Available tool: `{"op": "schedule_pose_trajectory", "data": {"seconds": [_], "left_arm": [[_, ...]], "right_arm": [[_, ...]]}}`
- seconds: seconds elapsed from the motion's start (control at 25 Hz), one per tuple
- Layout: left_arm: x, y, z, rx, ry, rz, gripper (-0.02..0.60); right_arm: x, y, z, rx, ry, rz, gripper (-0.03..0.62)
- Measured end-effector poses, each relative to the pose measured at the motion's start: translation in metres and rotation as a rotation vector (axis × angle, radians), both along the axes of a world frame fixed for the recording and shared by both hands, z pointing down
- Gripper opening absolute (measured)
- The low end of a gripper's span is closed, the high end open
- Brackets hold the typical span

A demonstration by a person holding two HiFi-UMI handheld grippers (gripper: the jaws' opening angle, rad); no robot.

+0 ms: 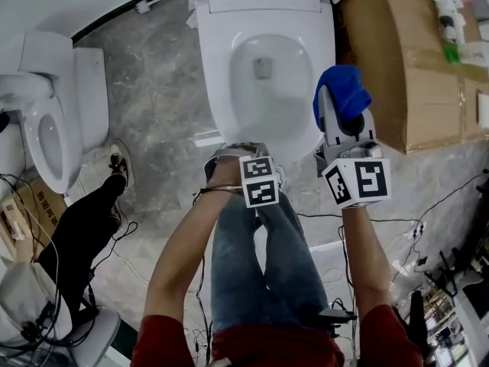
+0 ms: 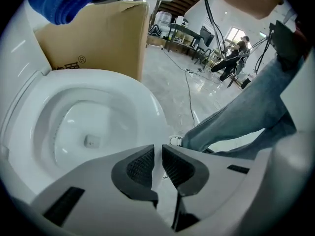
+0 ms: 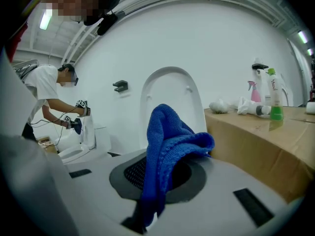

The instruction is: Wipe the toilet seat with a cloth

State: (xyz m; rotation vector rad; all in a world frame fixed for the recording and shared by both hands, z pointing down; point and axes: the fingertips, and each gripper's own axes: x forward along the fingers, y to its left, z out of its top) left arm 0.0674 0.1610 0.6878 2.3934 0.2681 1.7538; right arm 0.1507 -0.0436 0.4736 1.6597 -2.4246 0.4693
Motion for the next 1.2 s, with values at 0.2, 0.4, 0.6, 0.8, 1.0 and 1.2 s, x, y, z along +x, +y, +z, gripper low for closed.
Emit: {"op": "schedule_pose_trajectory", "data": {"seconds": [0.2,0.4,0.6,0.8,1.0,1.2], "left_arm": [[0.003,-0.006,-0.004,0.019,0.054,-0.062,0.035],[0.008,-0.073,-0.047,0.166,0.296,-0.356,0.018],[-0.027,-0.207,-0.146,0.574,0.666,-0.839,0.017],[-0.072,-0.272,-0.227,0.872,0.907,-1.017,0.017],[-0.105,-0.290,-0.237,0.826,1.003,-1.253,0.017],[-0.130,-0.292,-0.231,0.855,0.968,-1.211,0.017]], "right_arm": [[0.001,-0.011,0.010,-0.022,-0.001,0.012,0.054],[-0.002,-0.036,0.024,-0.045,0.007,0.026,0.054],[-0.009,-0.066,0.025,-0.024,0.027,0.026,0.054],[-0.023,-0.098,0.035,-0.042,0.041,0.027,0.054],[-0.031,-0.136,0.071,-0.118,0.069,0.036,0.054],[-0.037,-0.184,0.123,-0.245,0.145,0.035,0.054]]}}
